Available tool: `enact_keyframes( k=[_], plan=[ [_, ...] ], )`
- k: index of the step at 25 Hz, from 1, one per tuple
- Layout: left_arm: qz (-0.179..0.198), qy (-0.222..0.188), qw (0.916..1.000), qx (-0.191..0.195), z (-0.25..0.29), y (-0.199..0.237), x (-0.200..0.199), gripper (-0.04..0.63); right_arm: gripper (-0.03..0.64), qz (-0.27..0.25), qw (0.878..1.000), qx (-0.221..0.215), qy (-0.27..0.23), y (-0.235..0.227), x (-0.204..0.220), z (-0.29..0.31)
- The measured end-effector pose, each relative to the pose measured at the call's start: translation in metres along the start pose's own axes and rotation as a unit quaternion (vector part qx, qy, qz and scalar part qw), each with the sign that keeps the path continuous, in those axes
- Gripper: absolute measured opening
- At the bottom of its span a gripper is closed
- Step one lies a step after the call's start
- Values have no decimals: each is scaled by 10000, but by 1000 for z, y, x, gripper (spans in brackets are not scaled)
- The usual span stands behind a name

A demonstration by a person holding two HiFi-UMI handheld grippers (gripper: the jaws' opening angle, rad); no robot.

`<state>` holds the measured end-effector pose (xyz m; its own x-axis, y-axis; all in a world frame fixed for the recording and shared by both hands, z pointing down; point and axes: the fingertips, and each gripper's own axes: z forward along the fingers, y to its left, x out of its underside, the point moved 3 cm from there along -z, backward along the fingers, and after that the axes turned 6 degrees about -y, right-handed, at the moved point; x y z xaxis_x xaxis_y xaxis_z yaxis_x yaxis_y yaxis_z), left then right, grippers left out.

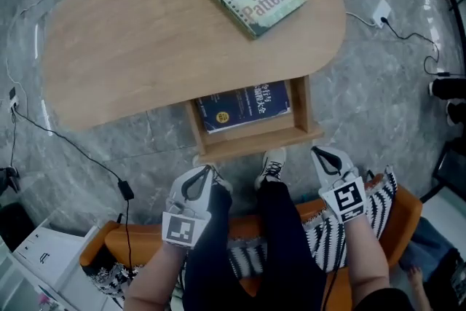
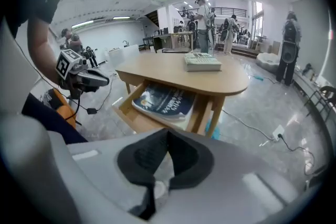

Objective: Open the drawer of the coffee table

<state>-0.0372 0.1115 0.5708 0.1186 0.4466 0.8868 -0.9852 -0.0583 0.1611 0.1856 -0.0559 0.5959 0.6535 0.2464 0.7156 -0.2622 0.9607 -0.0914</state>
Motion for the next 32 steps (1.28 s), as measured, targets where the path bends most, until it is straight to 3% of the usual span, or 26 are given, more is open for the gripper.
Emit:
enact_keyframes(
  k=[3,7,10,15,22,27,32],
  plan=[
    [-91,90,9996,248,0,-25,-42,5,2,203,9996,-144,-158,36,-52,-9],
    [-784,-95,9956,500,-9,-66,-111,5,2,729,9962,-295,-375,75,-117,-38],
    [-979,-93,9912,882,-29,-103,-163,5,2,1131,9917,-344,-512,96,-162,-75],
    [-872,-61,9864,1392,-73,-144,-250,5,2,1249,9885,-218,-830,117,-242,-151],
    [-525,-429,9827,1721,-125,-151,-376,5,2,854,9843,-186,-1532,141,-351,-238],
    [-560,-518,9814,1760,-163,-161,-419,5,2,849,9790,-231,-1841,163,-377,-288],
    [-450,-478,9806,1848,-188,-168,-424,5,2,828,9757,-333,-2003,184,-389,-317]
  ],
)
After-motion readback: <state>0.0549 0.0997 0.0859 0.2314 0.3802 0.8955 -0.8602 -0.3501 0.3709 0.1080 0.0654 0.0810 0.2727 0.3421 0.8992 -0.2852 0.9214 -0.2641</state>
